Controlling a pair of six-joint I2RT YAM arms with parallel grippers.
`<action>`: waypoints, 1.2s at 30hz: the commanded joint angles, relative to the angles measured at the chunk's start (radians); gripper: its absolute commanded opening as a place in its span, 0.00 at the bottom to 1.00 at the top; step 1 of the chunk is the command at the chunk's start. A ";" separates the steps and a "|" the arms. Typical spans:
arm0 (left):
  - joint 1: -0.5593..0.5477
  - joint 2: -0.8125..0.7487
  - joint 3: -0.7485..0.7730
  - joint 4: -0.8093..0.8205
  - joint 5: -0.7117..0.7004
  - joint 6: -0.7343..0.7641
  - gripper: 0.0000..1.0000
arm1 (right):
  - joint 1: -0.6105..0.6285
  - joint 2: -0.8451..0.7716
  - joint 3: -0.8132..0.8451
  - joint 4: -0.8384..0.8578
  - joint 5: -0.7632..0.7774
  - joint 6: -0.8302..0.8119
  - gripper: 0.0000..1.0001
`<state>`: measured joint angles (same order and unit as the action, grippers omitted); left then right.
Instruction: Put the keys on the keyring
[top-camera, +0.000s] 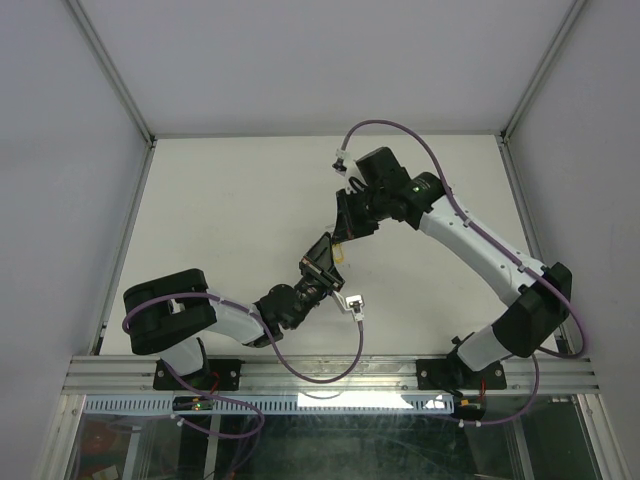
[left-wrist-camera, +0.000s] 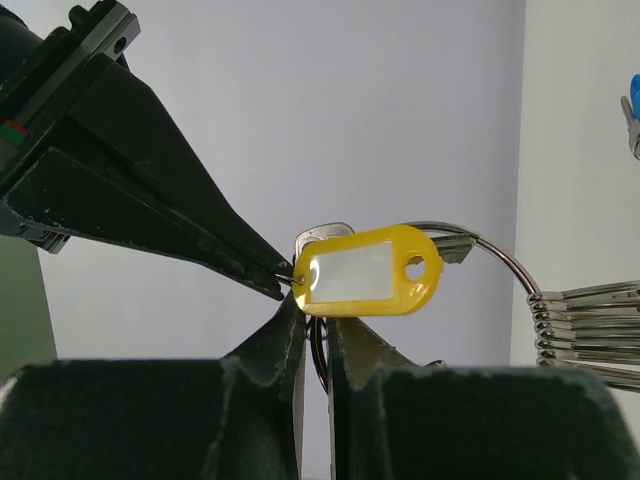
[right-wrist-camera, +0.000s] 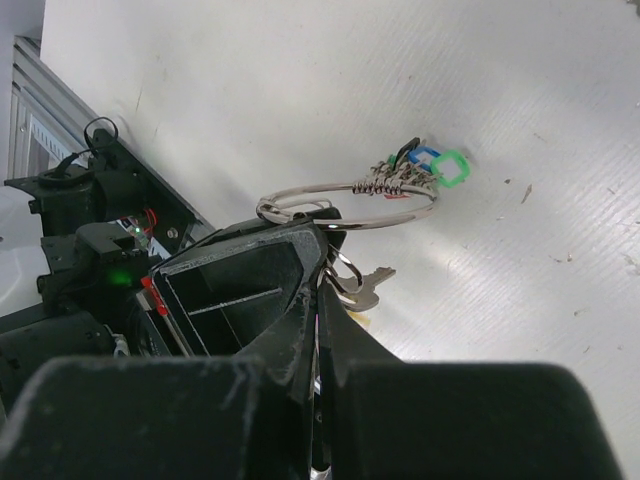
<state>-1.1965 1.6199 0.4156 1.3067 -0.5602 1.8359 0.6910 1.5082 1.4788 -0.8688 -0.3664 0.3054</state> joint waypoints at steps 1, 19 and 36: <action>-0.008 -0.025 0.018 0.099 0.034 0.023 0.00 | 0.020 0.013 0.060 -0.017 0.012 -0.003 0.00; -0.008 -0.020 0.023 0.096 0.027 0.019 0.00 | 0.023 -0.079 0.043 -0.007 0.169 0.052 0.00; -0.008 -0.017 0.029 0.105 0.026 0.019 0.00 | -0.017 -0.109 -0.035 -0.014 0.148 0.074 0.00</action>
<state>-1.2034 1.6199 0.4194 1.3373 -0.5331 1.8488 0.6891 1.4433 1.4548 -0.9085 -0.2218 0.3656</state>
